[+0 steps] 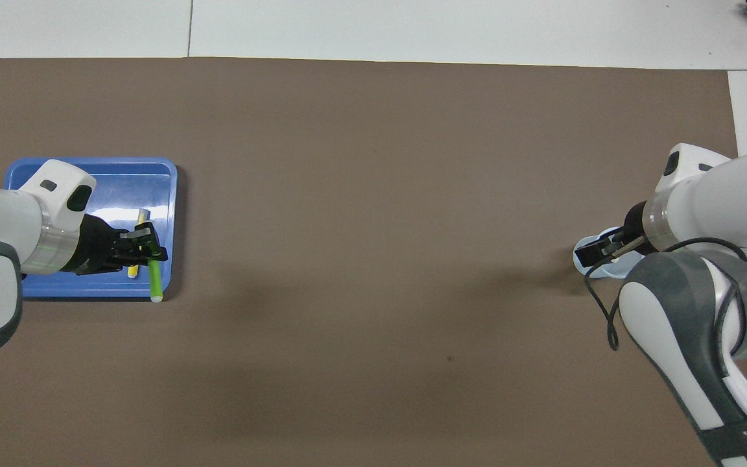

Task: Right arm passes pens to left for tray arrangement
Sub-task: 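Lower the green pen into the tray beside the yellow pen and release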

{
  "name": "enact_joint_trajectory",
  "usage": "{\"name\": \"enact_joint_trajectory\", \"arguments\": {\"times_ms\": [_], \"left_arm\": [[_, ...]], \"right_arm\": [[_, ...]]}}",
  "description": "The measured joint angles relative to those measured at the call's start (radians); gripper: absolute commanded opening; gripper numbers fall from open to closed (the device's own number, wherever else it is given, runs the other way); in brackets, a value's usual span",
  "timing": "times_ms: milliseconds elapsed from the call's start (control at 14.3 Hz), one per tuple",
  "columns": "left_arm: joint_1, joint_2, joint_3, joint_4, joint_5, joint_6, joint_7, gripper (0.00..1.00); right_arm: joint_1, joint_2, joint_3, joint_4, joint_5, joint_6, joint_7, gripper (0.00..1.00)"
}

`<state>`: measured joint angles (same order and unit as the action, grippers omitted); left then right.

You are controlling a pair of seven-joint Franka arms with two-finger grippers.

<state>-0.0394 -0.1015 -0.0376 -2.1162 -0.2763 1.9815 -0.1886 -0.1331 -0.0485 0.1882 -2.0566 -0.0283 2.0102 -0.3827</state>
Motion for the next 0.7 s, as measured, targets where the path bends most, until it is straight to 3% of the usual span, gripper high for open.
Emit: {"name": "enact_joint_trajectory", "arguments": {"times_ms": [491, 701], "left_arm": [[0.118, 0.057, 0.0, 0.0, 0.19, 0.04, 0.316, 0.0], [0.16, 0.11, 0.0, 0.0, 0.213, 0.11, 0.382, 0.0]], "right_arm": [[-0.062, 0.005, 0.001, -0.054, -0.001, 0.024, -0.037, 0.99], [-0.087, 0.016, 0.001, -0.06, 0.0, 0.041, -0.033, 0.91]]}}
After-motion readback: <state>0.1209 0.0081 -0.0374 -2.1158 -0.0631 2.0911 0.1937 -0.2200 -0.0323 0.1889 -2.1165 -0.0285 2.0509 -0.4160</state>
